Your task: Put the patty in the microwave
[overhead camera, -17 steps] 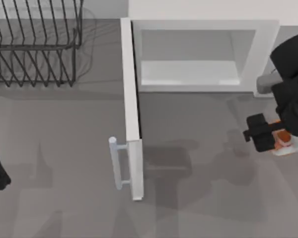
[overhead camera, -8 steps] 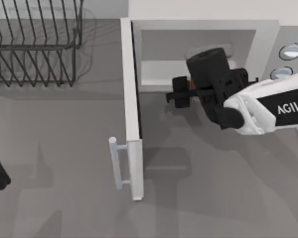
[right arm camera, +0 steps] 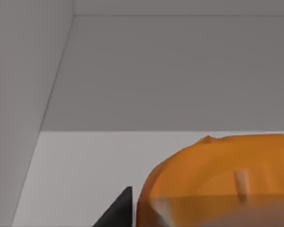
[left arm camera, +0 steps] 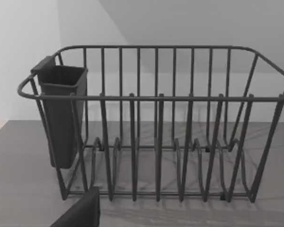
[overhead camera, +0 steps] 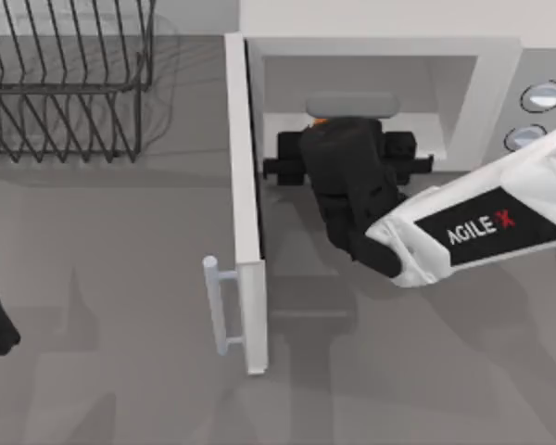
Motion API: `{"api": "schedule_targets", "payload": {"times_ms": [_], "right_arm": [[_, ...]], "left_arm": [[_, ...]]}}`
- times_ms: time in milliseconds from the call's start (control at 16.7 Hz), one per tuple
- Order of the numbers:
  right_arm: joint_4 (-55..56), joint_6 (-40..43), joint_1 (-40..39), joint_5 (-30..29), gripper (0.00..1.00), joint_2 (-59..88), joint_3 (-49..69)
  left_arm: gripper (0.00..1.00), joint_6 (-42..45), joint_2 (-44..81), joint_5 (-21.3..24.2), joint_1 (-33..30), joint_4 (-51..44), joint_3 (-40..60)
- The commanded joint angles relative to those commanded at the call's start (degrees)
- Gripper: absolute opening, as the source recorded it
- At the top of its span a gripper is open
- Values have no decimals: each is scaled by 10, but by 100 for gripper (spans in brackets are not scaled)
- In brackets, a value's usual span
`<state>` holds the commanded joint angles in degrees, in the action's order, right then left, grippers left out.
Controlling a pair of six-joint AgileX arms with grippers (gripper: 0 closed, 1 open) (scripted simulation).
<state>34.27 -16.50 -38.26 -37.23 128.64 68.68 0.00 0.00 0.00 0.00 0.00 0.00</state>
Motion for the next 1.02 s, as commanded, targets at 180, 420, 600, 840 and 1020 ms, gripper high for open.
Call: {"api": "schedule_targets", "payload": {"times_ms": [180, 420, 600, 840, 1020], "right_arm": [[0, 0, 0, 0, 0, 0, 0], [-4, -1, 8, 3, 0, 9, 12], [-19, 0, 26, 7, 0, 43, 64], [-62, 13, 59, 21, 0, 103, 177], [-103, 29, 80, 38, 0, 151, 273]], "left_arm": [[100, 0, 0, 0, 0, 0, 0], [100, 0, 0, 0, 0, 0, 0], [100, 0, 0, 0, 0, 0, 0], [100, 0, 0, 0, 0, 0, 0], [100, 0, 0, 0, 0, 0, 0]]}}
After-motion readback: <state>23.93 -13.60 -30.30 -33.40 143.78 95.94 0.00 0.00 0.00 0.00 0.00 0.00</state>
